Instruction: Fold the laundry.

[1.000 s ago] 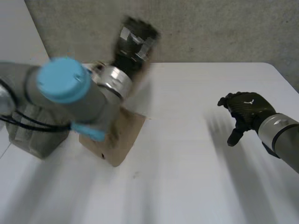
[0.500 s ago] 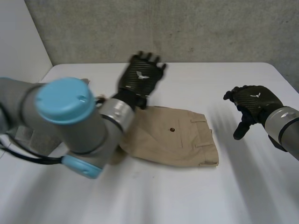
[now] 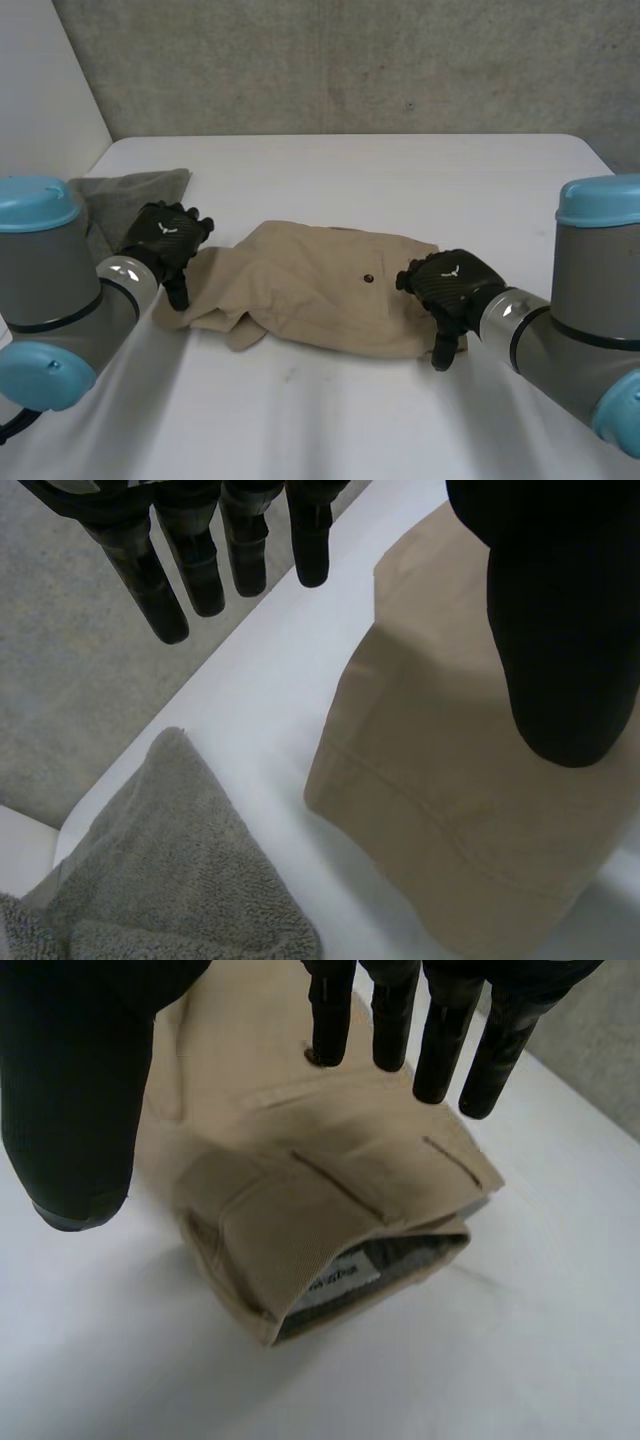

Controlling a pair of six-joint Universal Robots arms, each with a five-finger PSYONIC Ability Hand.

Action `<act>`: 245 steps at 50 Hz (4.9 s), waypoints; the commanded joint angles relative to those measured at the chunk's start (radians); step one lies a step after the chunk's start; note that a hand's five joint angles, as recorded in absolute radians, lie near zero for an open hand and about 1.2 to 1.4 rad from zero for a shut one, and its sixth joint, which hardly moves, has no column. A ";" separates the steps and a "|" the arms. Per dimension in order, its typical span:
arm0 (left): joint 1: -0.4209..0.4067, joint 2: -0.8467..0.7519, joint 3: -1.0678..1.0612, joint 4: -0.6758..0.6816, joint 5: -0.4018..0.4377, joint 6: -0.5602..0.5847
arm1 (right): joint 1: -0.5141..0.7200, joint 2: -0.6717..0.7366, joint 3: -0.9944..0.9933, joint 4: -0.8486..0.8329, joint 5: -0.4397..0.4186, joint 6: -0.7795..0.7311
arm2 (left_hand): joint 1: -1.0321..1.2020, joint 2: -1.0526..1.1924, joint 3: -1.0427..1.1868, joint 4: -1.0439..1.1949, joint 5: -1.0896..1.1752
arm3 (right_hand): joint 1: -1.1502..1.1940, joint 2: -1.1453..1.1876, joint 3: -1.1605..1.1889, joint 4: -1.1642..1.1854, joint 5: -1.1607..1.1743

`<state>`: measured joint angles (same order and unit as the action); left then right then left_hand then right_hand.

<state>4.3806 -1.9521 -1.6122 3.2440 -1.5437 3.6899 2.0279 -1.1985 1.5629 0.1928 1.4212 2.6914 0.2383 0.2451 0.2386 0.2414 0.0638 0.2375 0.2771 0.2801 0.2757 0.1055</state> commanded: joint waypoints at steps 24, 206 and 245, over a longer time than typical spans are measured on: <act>-0.101 0.067 -0.113 -0.032 -0.015 -0.304 | -0.017 0.068 0.048 -0.153 0.056 -0.008 | 0.137 0.130 0.136 0.134 0.137 | 1.159 1.119 1.116 1.121 1.116; -0.076 0.107 -0.149 0.301 -0.076 0.136 | -0.497 -0.047 0.043 -0.352 0.053 -0.364 | 0.057 0.051 0.057 0.054 0.057 | 1.159 1.119 1.116 1.121 1.116; -0.325 -0.028 0.136 0.301 -0.154 -0.091 | 0.048 -0.042 -0.017 -0.382 -0.148 0.183 | 0.043 0.036 0.042 0.040 0.043 | -0.063 -0.103 -0.106 -0.101 -0.105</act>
<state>4.1273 -1.9218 -1.5642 3.5451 -1.6602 3.6040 2.1753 -1.1117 1.5249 -0.2483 1.2721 2.4806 0.3029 0.2904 0.2848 0.2887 0.1011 0.1972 0.2128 0.2083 0.2841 0.0972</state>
